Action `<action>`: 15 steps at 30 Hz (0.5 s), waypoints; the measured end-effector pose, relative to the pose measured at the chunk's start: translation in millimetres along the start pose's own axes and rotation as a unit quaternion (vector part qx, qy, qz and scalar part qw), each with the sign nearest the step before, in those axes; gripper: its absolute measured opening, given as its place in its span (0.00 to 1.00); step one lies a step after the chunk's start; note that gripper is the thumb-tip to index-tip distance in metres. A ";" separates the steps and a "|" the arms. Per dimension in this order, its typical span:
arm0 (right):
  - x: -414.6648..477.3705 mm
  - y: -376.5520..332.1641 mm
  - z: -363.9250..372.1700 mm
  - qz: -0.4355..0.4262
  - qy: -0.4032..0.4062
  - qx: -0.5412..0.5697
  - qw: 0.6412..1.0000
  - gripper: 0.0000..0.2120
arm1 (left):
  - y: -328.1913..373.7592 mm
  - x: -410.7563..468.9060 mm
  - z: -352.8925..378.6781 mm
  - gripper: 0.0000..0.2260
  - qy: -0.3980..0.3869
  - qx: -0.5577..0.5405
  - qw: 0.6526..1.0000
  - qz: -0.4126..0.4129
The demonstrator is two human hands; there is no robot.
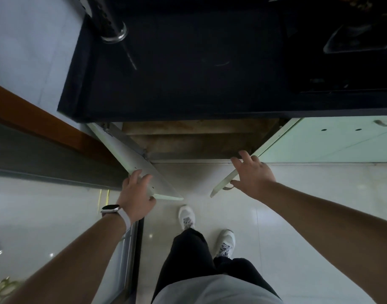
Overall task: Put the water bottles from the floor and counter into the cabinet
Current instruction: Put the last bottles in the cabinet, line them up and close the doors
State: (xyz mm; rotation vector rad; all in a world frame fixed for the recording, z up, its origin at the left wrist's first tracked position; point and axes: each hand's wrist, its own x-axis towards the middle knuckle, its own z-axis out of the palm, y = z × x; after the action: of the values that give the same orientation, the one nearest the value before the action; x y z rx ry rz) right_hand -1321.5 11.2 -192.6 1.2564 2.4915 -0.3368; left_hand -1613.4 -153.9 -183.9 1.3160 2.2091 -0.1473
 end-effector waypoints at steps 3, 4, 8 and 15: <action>17.7 -2.7 -5.9 -0.004 0.030 0.000 1.000 0.34 | 2.3 12.7 -0.7 0.30 0.003 -0.004 1.000 0.030; 24.2 -5.0 -7.6 -0.008 0.039 -0.012 0.999 0.35 | 3.4 18.9 -1.2 0.30 0.018 0.001 0.999 0.038; 51.0 -17.0 -14.0 -0.001 0.087 -0.051 0.995 0.41 | 8.9 52.5 -13.4 0.34 0.081 0.037 0.994 0.060; 99.9 -23.6 -26.5 -0.012 0.137 -0.063 0.988 0.49 | 13.6 112.8 -43.0 0.41 0.189 0.153 0.947 0.211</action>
State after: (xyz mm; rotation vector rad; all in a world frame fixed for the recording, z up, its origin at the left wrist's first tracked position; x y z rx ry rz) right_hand -1401.1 79.9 -206.0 1.2978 2.7077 -0.0096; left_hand -1660.4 -43.6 -203.3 2.1119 2.2008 -0.0785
